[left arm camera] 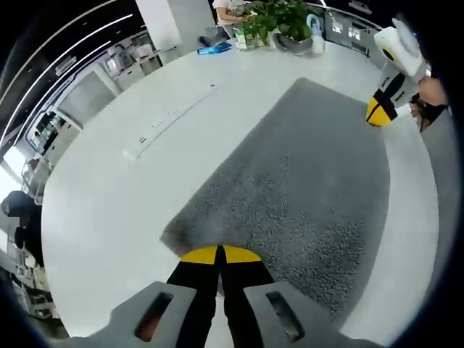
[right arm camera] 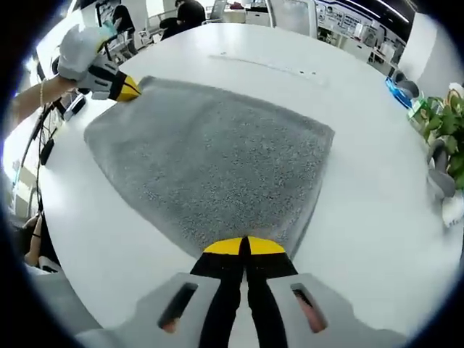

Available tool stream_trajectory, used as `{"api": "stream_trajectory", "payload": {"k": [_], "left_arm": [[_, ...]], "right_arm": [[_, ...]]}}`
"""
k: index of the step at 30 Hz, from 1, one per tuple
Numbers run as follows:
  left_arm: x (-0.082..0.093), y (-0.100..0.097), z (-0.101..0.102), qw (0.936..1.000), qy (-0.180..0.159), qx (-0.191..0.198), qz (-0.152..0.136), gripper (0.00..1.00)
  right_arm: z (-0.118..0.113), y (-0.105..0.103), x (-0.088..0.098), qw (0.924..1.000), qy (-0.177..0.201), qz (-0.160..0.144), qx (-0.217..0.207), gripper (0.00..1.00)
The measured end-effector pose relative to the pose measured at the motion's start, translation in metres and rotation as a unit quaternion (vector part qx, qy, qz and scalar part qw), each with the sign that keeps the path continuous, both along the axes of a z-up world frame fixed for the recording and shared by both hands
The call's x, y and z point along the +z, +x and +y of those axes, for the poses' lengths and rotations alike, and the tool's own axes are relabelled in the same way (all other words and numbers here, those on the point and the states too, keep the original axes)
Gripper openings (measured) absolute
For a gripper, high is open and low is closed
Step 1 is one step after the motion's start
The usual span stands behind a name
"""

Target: Fold the towel on the table until its edges align and the towel forms a compact rectangular stack.

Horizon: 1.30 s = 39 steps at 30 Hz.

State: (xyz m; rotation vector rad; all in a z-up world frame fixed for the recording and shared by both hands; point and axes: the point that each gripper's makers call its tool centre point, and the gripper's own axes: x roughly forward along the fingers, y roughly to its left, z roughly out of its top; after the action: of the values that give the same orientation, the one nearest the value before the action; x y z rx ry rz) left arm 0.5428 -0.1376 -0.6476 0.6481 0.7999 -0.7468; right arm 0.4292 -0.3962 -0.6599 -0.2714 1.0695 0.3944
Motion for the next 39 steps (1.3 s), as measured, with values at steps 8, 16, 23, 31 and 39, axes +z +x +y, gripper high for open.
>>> {"api": "stream_trajectory", "payload": {"k": [8,16,23,31,39], "left_arm": [[0.0,-0.001,0.0,0.9996,-0.026,0.003,-0.013,0.01],[0.0,-0.009,-0.001,0.9998,-0.019,0.003,0.005,0.01],[-0.003,-0.013,0.0,1.0,0.001,-0.002,0.006,0.01],[-0.006,-0.026,0.004,0.9997,0.013,-0.004,0.023,0.01],[-0.008,-0.043,0.006,0.9994,0.009,0.004,0.032,0.01]], "right_arm": [[-0.001,0.0,-0.001,0.9981,0.029,0.045,-0.03,0.0],[-0.003,0.0,-0.001,0.9927,0.062,0.078,-0.068,0.0],[-0.001,-0.001,0.0,0.9959,0.029,0.071,-0.049,0.0],[-0.003,0.001,-0.002,0.9958,0.01,0.081,-0.04,0.0],[-0.005,0.006,-0.002,0.9957,-0.022,0.088,-0.019,0.0]]}}
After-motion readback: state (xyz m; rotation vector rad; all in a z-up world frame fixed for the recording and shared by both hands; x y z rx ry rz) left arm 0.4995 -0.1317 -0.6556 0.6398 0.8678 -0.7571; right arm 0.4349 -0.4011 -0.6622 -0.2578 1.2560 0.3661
